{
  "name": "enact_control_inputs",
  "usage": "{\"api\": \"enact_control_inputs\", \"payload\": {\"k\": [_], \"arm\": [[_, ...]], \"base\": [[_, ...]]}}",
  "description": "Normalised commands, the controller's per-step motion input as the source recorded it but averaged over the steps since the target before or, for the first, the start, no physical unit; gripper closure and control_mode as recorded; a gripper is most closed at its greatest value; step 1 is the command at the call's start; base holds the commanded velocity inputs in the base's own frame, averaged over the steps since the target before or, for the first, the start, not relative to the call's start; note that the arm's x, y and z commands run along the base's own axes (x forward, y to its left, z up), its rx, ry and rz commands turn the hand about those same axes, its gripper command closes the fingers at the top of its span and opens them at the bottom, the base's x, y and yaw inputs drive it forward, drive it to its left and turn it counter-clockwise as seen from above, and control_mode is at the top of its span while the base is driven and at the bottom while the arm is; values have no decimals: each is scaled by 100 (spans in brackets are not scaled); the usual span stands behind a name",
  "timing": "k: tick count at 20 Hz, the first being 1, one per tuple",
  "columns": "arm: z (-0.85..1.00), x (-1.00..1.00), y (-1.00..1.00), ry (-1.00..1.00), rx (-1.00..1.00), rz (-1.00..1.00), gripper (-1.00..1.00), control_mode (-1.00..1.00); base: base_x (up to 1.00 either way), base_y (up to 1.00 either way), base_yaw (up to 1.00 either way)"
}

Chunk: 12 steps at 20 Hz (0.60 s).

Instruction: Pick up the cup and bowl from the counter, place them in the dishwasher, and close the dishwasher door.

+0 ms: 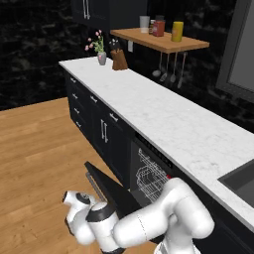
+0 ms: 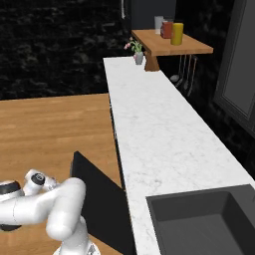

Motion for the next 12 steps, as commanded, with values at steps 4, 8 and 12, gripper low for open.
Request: {"api": "enact_control_inputs", "payload": {"k": [4, 8, 12], "arm": [[-87, 30, -40, 59, -47, -6, -100, -100], [-71, 9, -84, 51, -56, -1, -100, -100], [-81, 0, -100, 45, -72, 0, -100, -100]], "base": [[0, 0, 0], [0, 0, 0], [0, 0, 0]]}}
